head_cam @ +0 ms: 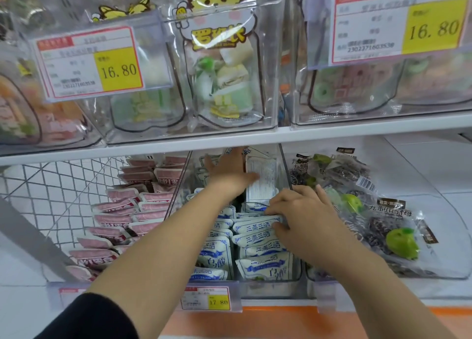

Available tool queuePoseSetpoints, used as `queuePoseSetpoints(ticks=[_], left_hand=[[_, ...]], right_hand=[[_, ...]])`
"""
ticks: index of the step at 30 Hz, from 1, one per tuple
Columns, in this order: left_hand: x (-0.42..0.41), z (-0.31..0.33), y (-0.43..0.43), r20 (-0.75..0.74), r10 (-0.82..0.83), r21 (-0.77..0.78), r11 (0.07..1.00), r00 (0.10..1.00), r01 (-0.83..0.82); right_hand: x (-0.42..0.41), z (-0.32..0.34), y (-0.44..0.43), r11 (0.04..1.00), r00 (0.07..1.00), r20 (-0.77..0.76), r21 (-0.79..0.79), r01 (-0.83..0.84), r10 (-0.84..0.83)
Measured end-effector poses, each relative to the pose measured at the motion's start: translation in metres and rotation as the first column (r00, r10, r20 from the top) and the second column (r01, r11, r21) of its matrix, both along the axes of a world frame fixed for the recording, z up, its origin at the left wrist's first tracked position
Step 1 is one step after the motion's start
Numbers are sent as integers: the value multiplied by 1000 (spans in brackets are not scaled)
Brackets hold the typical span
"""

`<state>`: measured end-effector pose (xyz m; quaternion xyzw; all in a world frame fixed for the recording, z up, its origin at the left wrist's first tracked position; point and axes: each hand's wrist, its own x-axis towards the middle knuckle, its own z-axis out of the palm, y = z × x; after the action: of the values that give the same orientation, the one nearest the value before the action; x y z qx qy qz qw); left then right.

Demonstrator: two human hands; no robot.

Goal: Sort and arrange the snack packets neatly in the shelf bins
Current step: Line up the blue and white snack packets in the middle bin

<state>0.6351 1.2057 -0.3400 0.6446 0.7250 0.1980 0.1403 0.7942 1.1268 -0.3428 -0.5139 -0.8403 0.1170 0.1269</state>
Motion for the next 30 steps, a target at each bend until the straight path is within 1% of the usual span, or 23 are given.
queuePoseSetpoints(ticks=[3,5,6,8,10,12,13,15,19,22,24,26,28,30], left_hand=[[3,14,-10,248,3,123,992,969,-35],[4,21,-27,331,-17,240,969,943,-67],[3,25,-41,311,-55,333,941,949,-55],[-5,25,-73,175,-190,500,863,966,79],[-18,16,-102,66,-324,543,805,944,238],[-34,1,-124,-37,-405,498,785,914,368],[-43,-6,-133,-63,-412,464,794,909,392],[-59,-13,-144,-45,-394,402,834,918,378],[-62,-3,-149,65,-330,217,926,942,310],[-43,4,-141,227,-154,98,986,962,134],[-32,6,-133,280,-57,11,998,958,56],[-25,9,-127,364,0,-51,998,931,20],[-24,9,-126,484,76,-126,992,872,-17],[-24,8,-130,547,142,-203,979,825,-33]], right_hand=[[1,0,1,1000,1000,-2,-10,0,0],[2,1,1,1000,1000,-14,-14,-7,7],[3,1,1,1000,1000,-26,-21,-11,10],[5,2,1,999,998,-63,-36,-6,4],[6,2,0,1000,997,-78,-31,-4,1],[7,2,0,1000,995,-98,-29,-10,7],[7,3,0,999,993,-115,-35,-10,6],[8,2,-2,999,991,-134,-41,-8,3],[8,3,-3,999,991,-131,-32,-9,4],[6,5,-4,999,993,-116,-42,-9,4],[5,4,-4,999,995,-105,-35,-6,2],[5,3,-4,1000,995,-102,-29,-2,-1],[5,3,-4,1000,994,-110,-24,0,-3],[5,2,-3,1000,994,-111,-22,-2,-1]])
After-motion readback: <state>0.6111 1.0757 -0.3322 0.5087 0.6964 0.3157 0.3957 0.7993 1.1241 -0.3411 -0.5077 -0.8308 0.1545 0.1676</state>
